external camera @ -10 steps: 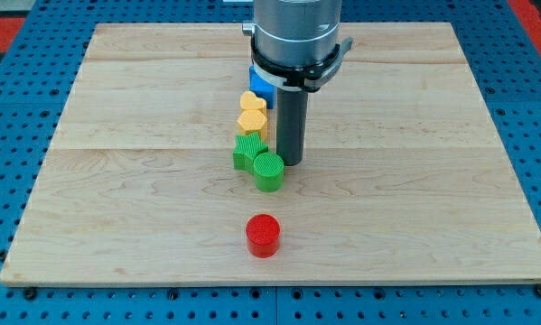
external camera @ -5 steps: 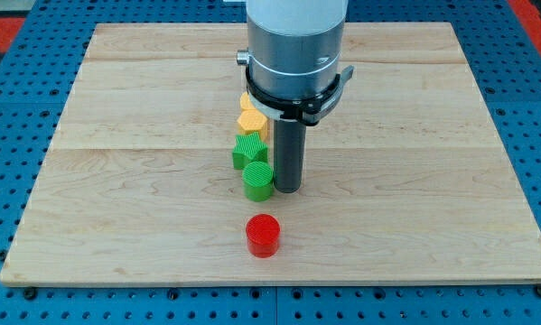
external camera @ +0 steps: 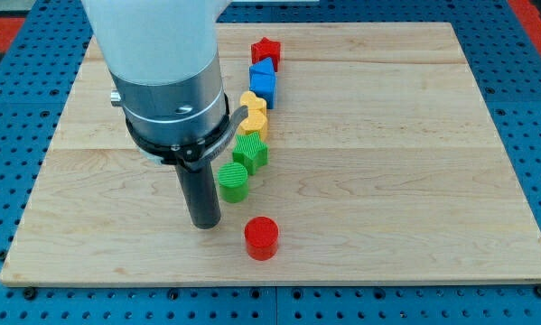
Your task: Move the green circle to the bottom of the green star
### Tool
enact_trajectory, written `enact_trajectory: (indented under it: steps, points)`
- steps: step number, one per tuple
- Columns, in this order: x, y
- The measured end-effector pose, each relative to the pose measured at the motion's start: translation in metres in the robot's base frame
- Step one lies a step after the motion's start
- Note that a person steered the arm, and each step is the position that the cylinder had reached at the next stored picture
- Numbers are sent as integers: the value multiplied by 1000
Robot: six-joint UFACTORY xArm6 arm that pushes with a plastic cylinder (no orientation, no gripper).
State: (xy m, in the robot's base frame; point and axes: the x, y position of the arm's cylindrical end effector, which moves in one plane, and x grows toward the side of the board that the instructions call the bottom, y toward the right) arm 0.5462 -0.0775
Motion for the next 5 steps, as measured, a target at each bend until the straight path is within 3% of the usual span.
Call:
enact_trajectory:
  steps: [3,5]
  points:
    - [-23,32]
    - [-12,50]
